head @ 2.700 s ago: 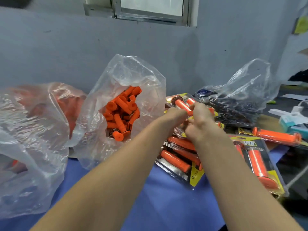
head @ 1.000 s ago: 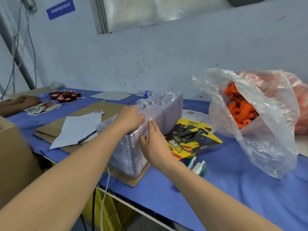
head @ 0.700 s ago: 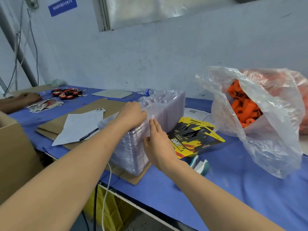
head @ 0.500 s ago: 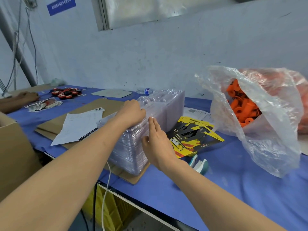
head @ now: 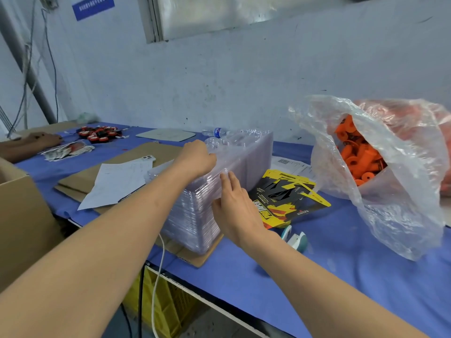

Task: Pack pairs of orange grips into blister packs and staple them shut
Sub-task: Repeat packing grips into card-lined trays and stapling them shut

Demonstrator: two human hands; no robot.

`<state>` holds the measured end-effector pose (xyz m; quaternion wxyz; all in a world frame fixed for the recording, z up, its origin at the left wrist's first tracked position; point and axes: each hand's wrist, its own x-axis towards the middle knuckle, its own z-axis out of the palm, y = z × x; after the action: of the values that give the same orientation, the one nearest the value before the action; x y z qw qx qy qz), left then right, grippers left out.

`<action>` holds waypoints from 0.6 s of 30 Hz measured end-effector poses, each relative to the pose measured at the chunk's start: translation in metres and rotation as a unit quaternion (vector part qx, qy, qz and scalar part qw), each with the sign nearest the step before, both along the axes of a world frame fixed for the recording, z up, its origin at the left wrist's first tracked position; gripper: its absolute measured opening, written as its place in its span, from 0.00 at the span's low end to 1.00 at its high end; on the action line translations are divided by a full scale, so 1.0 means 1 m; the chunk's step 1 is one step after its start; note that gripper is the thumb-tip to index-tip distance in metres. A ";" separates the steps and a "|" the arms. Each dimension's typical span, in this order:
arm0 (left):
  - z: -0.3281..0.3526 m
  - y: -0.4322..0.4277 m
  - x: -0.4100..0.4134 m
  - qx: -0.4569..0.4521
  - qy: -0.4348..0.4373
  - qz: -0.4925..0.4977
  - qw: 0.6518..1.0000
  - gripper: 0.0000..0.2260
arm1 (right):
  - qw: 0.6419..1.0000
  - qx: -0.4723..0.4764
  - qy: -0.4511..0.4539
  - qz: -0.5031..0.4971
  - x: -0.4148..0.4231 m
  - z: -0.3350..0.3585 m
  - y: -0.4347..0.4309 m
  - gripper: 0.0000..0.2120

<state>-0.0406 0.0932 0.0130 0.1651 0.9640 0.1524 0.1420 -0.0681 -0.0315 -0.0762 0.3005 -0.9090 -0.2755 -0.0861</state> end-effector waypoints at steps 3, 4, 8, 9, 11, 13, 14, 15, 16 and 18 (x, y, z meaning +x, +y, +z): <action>0.015 -0.004 0.002 0.013 -0.032 0.007 0.999 0.12 | 1.000 -0.011 -0.005 0.001 0.000 0.004 -0.002 0.29; 0.022 -0.007 0.003 0.018 -0.048 0.010 0.999 0.11 | 1.000 -0.008 -0.003 0.004 0.001 0.005 -0.002 0.28; 0.057 -0.021 -0.003 0.028 -0.137 0.009 0.990 0.07 | 0.992 0.117 0.043 -0.006 0.008 0.016 -0.007 0.23; 0.065 -0.026 -0.008 0.026 -0.167 0.009 0.986 0.09 | 0.983 0.169 0.062 -0.016 0.010 0.022 -0.009 0.22; 0.076 -0.037 -0.022 0.005 -0.233 0.012 0.972 0.11 | 0.951 0.289 0.107 -0.022 0.014 0.038 -0.011 0.22; 0.081 -0.044 -0.038 -0.043 -0.298 0.009 0.953 0.13 | 0.906 0.399 0.145 -0.004 0.019 0.058 -0.014 0.21; 0.081 -0.047 -0.046 -0.083 -0.319 0.003 0.944 0.16 | 0.882 0.443 0.163 0.005 0.023 0.069 -0.017 0.22; 0.080 -0.049 -0.054 -0.136 -0.329 -0.016 0.935 0.16 | 0.858 0.481 0.182 0.012 0.026 0.081 -0.020 0.23; 0.077 -0.052 -0.062 -0.194 -0.326 -0.042 0.924 0.16 | 0.835 0.512 0.202 0.016 0.029 0.092 -0.025 0.25; 0.071 -0.060 -0.080 -0.295 -0.302 -0.086 0.903 0.14 | 0.794 0.563 0.230 0.009 0.035 0.111 -0.038 0.28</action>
<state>-0.1210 0.0332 0.0838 0.4914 0.7916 0.0471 0.3601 -0.0333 -0.0694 0.0346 0.8144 -0.5698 -0.1095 -0.0120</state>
